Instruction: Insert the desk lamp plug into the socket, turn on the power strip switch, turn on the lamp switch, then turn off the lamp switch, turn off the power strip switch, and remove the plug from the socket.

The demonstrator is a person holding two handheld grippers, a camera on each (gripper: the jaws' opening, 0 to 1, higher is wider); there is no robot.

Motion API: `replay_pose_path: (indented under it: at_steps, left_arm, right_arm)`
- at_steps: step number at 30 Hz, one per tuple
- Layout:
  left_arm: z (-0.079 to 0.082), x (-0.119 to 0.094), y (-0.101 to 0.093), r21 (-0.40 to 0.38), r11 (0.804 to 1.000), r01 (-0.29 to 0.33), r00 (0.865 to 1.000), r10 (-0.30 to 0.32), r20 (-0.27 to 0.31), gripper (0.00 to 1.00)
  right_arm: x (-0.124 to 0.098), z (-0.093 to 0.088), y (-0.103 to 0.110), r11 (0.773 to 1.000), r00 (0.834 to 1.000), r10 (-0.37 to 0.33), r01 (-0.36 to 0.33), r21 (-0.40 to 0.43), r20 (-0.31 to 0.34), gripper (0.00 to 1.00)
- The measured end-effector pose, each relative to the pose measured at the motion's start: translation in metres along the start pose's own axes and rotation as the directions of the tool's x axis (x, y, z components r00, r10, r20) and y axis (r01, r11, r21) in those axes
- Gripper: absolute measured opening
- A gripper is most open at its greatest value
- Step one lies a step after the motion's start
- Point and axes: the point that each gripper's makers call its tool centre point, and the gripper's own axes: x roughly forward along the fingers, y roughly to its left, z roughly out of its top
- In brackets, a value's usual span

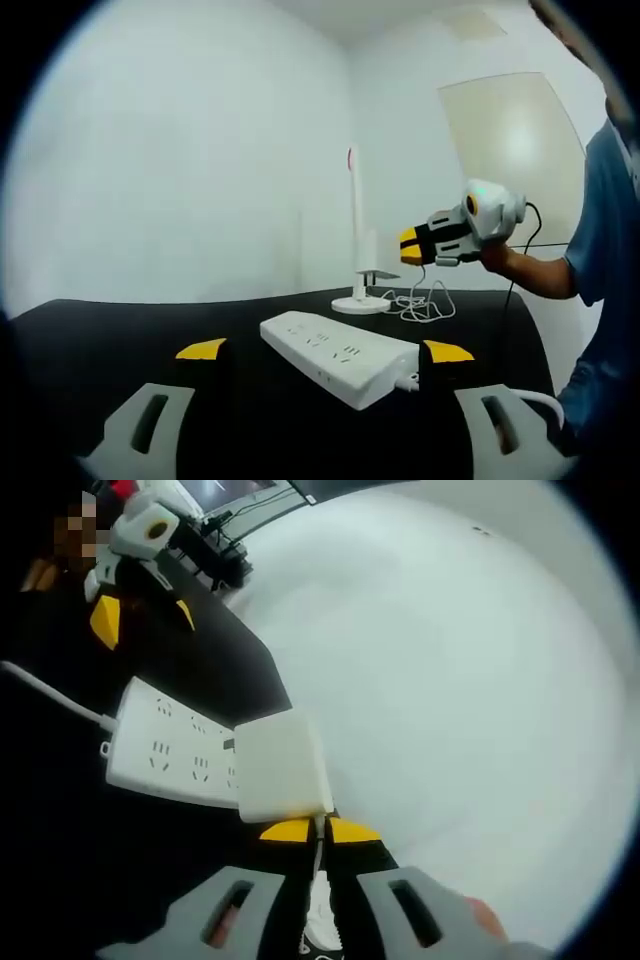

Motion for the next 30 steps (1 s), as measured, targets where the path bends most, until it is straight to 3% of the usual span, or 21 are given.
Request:
replay_pose_path:
  at_steps: [18, 30]
  left_arm:
    - [0.0030, -0.0006, -0.0018, -0.001, 1.000, 0.003, 1.000, -0.003, 0.010, 0.73]
    - [0.0027, 0.0003, -0.0006, -0.001, 1.000, 0.002, 1.000, -0.002, 0.009, 0.73]
  right_arm:
    - [0.0005, 0.0093, 0.0033, 1.000, 1.000, 0.000, 0.000, -0.011, 0.011, 0.06]
    - [-0.0002, 0.0058, 0.0052, 1.000, 1.000, 0.001, -0.001, -0.002, 0.007, 0.06]
